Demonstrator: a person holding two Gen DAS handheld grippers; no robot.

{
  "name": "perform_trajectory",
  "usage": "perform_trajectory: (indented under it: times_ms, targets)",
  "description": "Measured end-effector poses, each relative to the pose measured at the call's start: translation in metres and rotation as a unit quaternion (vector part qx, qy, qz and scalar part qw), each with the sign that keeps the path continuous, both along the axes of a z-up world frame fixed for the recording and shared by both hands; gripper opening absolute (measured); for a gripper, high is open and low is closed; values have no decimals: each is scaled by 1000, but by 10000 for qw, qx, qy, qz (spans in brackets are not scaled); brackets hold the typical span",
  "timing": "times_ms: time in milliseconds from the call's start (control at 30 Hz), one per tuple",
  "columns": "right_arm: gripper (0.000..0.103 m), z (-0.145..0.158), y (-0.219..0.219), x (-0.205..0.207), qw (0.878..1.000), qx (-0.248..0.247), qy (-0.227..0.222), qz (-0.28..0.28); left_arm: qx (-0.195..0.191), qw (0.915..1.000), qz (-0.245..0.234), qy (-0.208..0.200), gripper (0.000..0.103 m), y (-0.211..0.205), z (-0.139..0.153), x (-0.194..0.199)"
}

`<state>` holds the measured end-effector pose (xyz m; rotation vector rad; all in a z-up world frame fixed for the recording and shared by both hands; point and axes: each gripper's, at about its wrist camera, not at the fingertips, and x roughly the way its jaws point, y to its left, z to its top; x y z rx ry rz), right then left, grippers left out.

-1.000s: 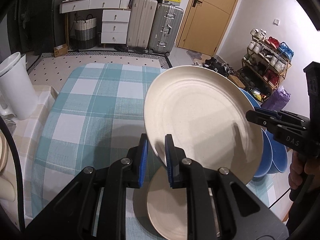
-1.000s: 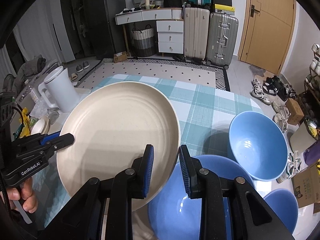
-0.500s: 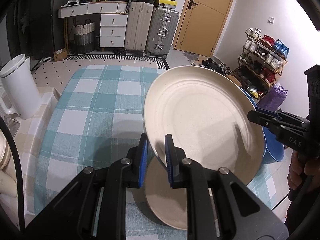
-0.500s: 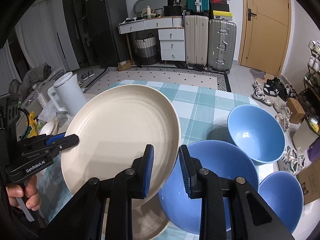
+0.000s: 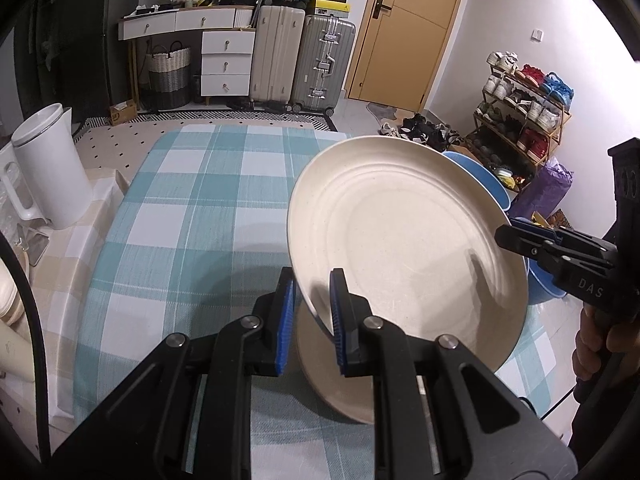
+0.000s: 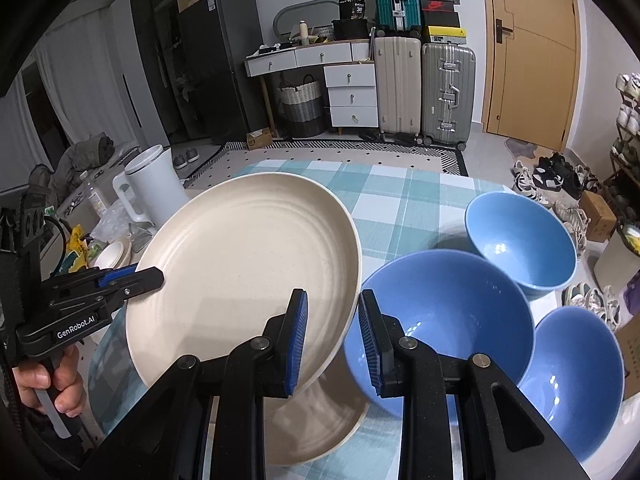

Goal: Organize plates and bowls
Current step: 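Lower the held cream plate onto the stacked cream plates with both tools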

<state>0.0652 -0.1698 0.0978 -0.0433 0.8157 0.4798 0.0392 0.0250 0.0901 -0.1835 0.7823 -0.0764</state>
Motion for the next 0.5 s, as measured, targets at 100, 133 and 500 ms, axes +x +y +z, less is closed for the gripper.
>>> perform_trajectory:
  times_ms: [100,133,500]
  targets:
    - [27,-4,1,-7,10000,14,5,14,20,10000,-21,14,13,0,-5,-7]
    - [27,-7,0,-9,10000,37,22,19,21,10000,-32,29,13,1,-6,-9]
    - [27,-32,2,-26,9997,104,183,79,33,9998,-102,171,13,4,-30,-17]
